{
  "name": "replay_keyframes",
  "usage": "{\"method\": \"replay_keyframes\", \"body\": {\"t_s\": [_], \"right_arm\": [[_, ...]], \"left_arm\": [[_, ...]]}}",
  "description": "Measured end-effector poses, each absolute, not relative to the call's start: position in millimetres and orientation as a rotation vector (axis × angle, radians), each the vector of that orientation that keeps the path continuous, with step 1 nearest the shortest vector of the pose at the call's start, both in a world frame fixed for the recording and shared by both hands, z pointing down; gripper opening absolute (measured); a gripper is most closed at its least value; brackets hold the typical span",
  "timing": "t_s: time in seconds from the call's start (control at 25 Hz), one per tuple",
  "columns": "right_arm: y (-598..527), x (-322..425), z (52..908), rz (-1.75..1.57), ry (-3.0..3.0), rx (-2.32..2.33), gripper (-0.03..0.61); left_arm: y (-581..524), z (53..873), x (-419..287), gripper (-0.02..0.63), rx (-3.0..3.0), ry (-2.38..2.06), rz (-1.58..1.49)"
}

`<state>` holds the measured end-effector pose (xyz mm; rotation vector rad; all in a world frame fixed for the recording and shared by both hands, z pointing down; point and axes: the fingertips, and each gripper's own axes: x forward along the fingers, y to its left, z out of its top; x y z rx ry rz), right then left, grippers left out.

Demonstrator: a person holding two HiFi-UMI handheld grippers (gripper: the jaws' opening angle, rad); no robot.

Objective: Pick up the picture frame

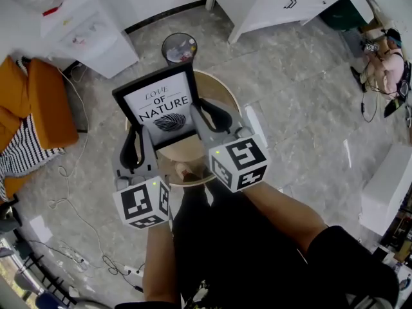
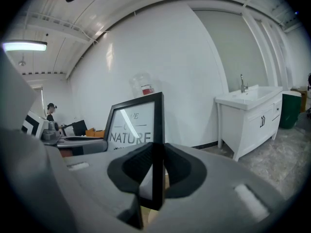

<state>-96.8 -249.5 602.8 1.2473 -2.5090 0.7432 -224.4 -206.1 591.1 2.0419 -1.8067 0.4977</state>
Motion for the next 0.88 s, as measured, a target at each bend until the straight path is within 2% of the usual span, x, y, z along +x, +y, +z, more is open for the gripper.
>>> {"method": "replay_keyframes", "body": {"t_s": [0.88], "right_arm": [[-236.4, -62.1, 470.8, 0.479, -2.807, 1.357, 0.064]], "left_arm": [[-195.0, 456.3, -189.6, 0.078, 2.327, -2.035, 0.417]]}}
